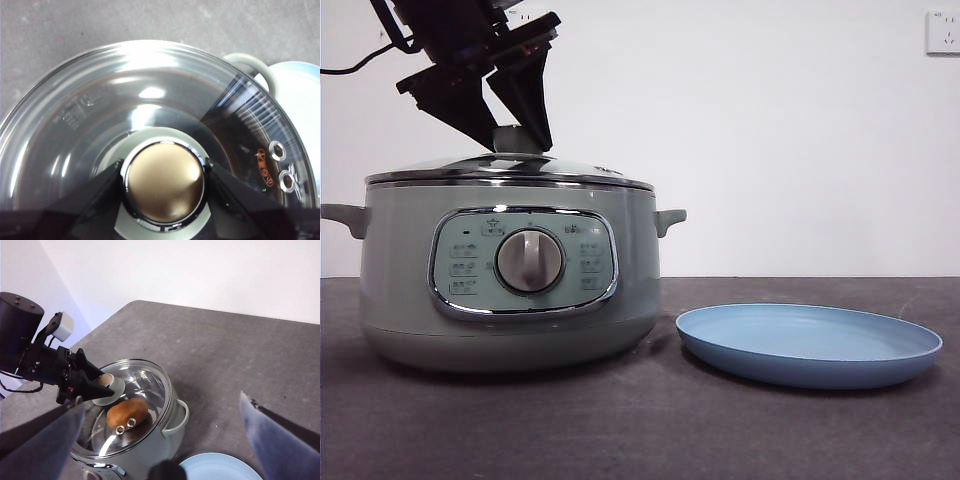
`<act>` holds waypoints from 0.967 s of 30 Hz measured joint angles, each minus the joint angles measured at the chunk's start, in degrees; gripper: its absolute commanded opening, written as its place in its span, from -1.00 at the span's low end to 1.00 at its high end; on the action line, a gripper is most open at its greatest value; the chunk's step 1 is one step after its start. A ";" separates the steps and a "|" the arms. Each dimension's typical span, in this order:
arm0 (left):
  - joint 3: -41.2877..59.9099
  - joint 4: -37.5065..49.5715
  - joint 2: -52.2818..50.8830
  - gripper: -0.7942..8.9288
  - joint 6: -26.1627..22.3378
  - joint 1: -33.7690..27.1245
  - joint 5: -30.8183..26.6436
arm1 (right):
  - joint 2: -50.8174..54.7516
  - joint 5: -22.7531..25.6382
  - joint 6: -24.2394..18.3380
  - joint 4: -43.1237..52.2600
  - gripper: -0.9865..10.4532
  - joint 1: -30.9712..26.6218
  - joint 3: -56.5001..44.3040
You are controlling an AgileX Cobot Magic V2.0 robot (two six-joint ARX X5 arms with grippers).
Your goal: Take the potato out from the steamer,put the potato on the plate,close the lid
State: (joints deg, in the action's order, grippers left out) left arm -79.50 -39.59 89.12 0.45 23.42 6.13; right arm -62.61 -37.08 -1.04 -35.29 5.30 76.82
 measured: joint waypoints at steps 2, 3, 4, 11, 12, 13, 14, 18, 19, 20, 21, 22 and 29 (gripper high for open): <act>-1.97 -2.84 0.48 -0.85 0.04 0.00 0.00 | 0.00 -0.07 0.20 0.00 0.27 0.00 0.00; -3.02 -4.26 0.59 -0.85 0.04 0.00 0.00 | 0.00 -0.26 0.35 -0.02 0.27 0.00 0.00; -4.31 -5.92 0.68 -0.85 0.04 0.00 -0.02 | 0.00 -0.33 0.42 -0.02 0.27 0.00 0.00; -18.53 -15.39 0.81 -0.85 -2.38 -0.13 -0.48 | 0.00 -0.35 1.36 0.61 0.27 2.25 0.00; -20.74 -16.28 0.81 -0.85 -2.58 -0.17 -0.50 | -0.04 -0.37 1.75 0.63 0.27 2.93 0.00; -23.34 -17.31 0.81 -0.85 -2.89 -0.17 -0.59 | -0.13 -0.39 2.29 0.63 0.27 3.76 0.00; -25.90 -18.34 0.81 -0.85 -3.32 -0.22 -0.59 | -0.31 -0.39 2.84 0.63 0.27 4.66 0.02; -35.30 -23.61 0.79 -0.85 -5.40 -0.22 -2.12 | -2.49 -0.37 3.76 0.22 0.27 8.74 0.94; -37.77 -25.49 0.79 -0.85 -5.90 -0.20 -3.21 | -3.54 -0.39 3.85 -0.55 0.27 10.03 1.70; -40.11 -27.32 0.79 -0.85 -6.51 -0.17 -4.83 | -4.85 -0.35 3.91 -1.64 0.27 11.34 2.78; -42.10 -28.94 0.79 -0.85 -6.97 -0.15 -6.54 | -6.16 -0.22 4.07 -2.73 0.27 12.50 3.93; -44.35 -30.75 0.79 -0.85 -7.39 -0.15 -8.90 | -7.89 -0.02 4.13 -4.26 0.27 13.84 5.66; -54.03 -36.87 -0.61 -0.85 -9.01 -0.22 -31.36 | -23.43 6.80 1.46 -19.69 0.27 23.04 24.17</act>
State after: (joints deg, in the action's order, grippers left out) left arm -133.53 -76.47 88.51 -8.56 23.20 -25.23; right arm -86.04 -30.28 0.43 -54.98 28.34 100.99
